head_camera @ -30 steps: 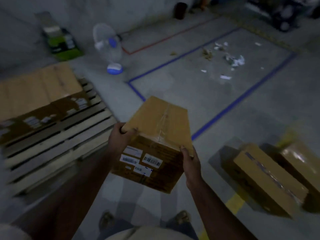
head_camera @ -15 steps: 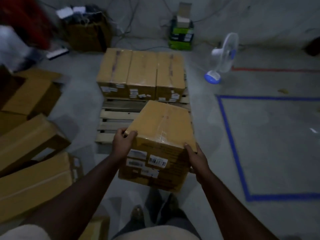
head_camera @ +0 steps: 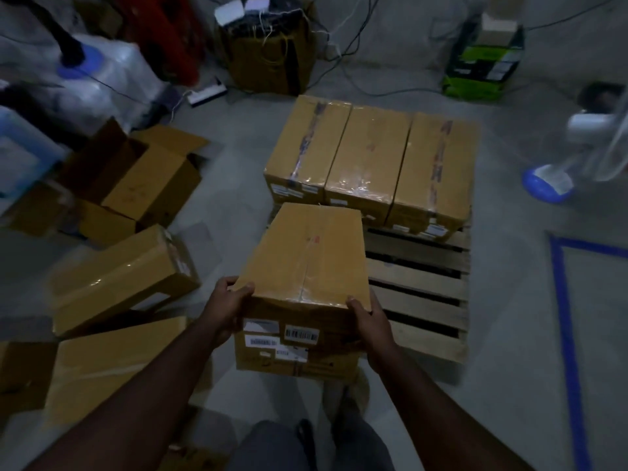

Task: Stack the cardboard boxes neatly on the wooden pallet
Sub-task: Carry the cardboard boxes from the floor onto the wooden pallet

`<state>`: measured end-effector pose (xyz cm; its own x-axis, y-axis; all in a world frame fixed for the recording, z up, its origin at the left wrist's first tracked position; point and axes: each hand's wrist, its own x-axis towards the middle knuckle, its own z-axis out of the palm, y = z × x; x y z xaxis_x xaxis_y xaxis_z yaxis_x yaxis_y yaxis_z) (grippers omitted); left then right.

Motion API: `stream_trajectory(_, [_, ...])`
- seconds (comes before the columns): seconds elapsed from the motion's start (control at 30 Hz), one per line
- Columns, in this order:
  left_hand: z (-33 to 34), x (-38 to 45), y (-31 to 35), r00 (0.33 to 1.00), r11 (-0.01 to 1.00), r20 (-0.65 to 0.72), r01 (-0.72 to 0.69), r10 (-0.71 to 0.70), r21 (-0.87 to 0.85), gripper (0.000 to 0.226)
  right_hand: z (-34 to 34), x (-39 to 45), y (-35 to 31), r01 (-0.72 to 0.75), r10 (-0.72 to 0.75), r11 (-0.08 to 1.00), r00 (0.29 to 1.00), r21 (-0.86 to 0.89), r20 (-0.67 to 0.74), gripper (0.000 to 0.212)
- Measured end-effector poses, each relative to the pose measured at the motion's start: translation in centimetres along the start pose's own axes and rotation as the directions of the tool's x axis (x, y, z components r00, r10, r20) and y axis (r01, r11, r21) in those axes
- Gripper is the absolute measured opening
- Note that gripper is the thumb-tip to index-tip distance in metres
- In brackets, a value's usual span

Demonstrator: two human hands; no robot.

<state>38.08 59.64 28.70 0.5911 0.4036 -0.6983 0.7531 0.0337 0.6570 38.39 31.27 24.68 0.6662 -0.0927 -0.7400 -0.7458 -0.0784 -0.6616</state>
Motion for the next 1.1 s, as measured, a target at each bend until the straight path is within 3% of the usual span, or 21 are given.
stream_trajectory(0.1, [-0.5,4.8,0.3,0.999,0.999,-0.045,0.031,-0.031,0.013,0.042,2.9,4.2,-0.1,-0.062,0.058,0.996,0.997,0.061,0.057,0.069])
stream_trajectory(0.33, [-4.6,15.8,-1.9,0.999,0.999,-0.028,0.025,-0.024,0.034,0.043,11.3,12.3,1.6,0.009,-0.02,0.987,0.997,0.159,0.068,0.062])
stream_trajectory(0.63, [-13.0,29.0,-7.5,0.998,0.999,0.055,0.037,-0.037,-0.01,0.019,25.6,16.0,8.2,-0.035,0.05,0.953,0.998,0.301,-0.04,0.066])
stream_trajectory(0.87, [-15.7,36.2,-11.2,0.993,0.997,0.115,0.033,-0.042,0.072,0.036,31.6,19.4,13.7,-0.042,0.054,0.991,0.994,0.125,-0.09,0.071])
stream_trajectory(1.03, [-16.1,39.6,-13.3,0.973,0.957,0.223,-0.011,-0.057,0.291,0.088,33.5,22.3,14.7,-0.164,0.172,0.979,0.983,0.124,-0.064,0.092])
stream_trajectory(1.1, [-15.7,40.8,-13.7,0.942,0.944,0.328,-0.036,-0.078,0.328,0.093,33.4,23.6,14.8,-0.24,0.245,0.952,0.969,0.189,-0.003,0.093])
